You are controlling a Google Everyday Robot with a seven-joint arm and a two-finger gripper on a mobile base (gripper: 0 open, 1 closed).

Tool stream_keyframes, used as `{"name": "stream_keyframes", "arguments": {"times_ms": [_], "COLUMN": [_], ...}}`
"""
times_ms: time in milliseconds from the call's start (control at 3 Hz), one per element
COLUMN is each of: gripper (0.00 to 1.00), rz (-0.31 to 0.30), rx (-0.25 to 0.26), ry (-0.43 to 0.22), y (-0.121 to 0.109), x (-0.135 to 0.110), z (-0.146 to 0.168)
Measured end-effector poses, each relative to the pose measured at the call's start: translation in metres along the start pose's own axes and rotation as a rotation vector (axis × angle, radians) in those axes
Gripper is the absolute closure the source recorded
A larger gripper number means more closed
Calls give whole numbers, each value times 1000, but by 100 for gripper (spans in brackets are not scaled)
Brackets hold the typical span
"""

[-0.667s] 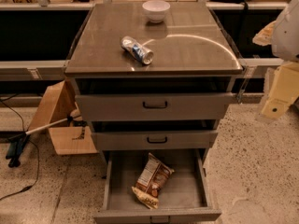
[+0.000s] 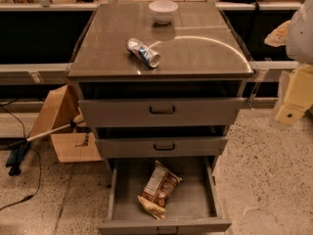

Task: Pick brown chip bag from bottom drawer and place on counter

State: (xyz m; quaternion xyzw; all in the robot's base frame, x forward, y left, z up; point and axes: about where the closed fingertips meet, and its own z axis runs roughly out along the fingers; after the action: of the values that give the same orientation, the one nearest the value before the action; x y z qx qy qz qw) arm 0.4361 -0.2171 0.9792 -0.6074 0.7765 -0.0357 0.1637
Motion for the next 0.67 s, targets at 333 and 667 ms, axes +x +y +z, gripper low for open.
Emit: {"name": "stream_keyframes", "arguments": {"times_ms": [333, 667], "gripper": [0, 0], "rz": [-48, -161], "rx": [-11, -31], "ry": [-51, -140], "y": [4, 9], "x": [-1, -10], "z": [-3, -2]}}
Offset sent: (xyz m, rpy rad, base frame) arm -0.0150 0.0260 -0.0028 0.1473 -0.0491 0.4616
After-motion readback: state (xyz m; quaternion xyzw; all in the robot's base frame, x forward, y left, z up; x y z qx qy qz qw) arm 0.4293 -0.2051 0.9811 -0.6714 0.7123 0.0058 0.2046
